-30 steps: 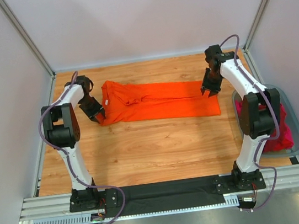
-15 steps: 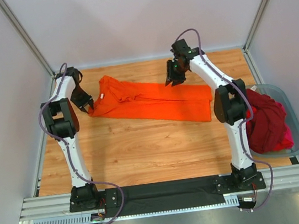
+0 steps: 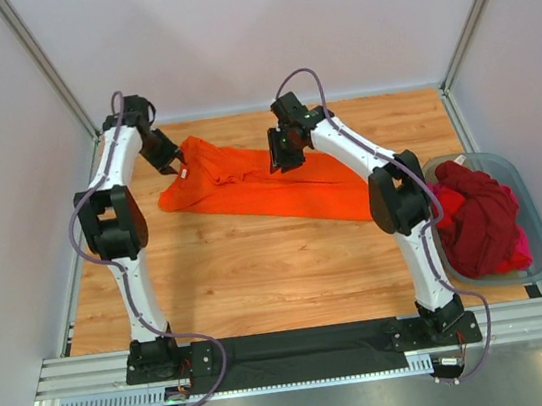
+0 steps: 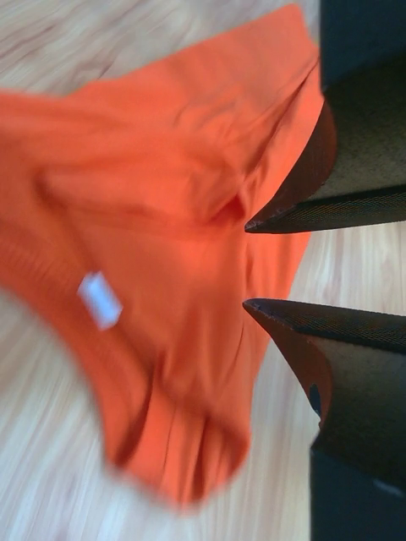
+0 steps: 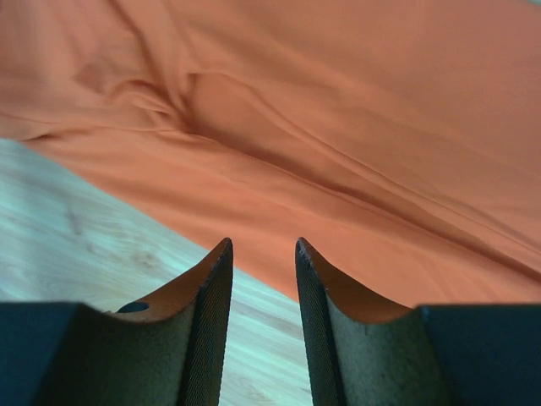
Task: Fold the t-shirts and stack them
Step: Fold the tshirt
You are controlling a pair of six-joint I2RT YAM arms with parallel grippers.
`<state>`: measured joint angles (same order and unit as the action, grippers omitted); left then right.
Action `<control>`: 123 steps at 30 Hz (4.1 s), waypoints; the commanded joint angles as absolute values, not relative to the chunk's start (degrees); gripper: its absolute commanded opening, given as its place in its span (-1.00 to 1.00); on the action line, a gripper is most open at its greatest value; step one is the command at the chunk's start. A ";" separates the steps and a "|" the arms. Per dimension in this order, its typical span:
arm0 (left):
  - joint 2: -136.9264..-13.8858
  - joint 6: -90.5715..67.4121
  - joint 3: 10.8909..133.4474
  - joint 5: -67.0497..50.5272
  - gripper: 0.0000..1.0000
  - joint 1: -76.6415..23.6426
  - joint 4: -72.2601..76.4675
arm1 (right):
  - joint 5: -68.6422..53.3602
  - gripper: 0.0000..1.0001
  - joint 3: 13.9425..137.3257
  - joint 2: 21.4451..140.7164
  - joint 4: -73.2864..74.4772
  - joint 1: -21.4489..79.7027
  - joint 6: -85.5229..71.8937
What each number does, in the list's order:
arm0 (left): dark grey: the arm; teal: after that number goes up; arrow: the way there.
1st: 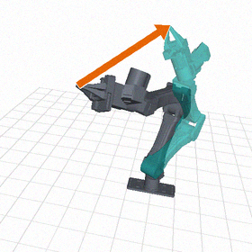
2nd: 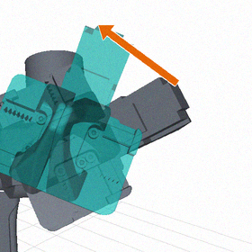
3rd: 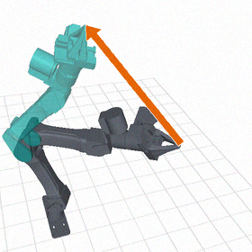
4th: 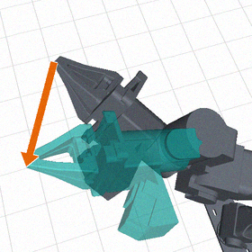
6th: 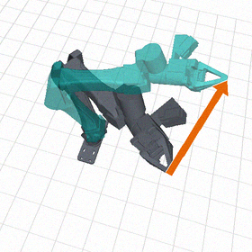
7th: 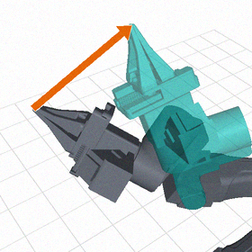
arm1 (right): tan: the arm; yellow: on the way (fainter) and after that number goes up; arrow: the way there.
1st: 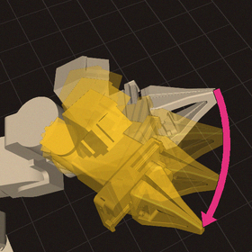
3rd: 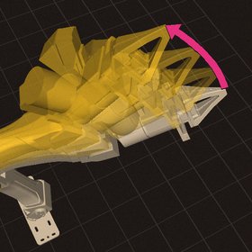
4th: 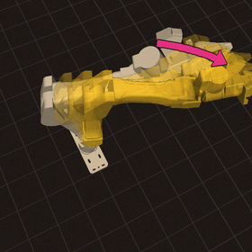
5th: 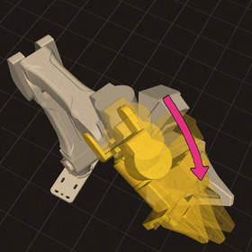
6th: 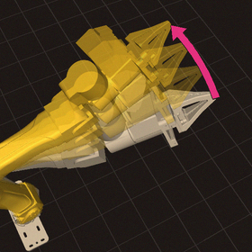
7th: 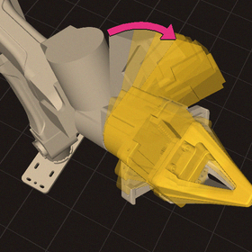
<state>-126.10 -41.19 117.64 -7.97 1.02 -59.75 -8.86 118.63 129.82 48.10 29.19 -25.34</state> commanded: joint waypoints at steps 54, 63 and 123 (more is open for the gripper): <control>-135.44 -44.84 123.30 -27.25 -0.01 -9.76 -34.96 | -4.74 -0.27 109.60 118.74 50.01 23.03 -29.09; -124.82 -33.24 113.75 -19.35 0.04 -4.92 -51.06 | -4.39 -0.28 101.52 115.93 49.75 22.85 -29.71; -123.82 -57.48 105.37 -13.36 -0.07 -40.87 -31.20 | 3.08 -0.28 84.46 64.69 71.89 25.66 -41.31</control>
<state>-119.52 -52.40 101.38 -14.26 -39.00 -34.17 4.97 84.27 65.69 71.02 25.58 -41.15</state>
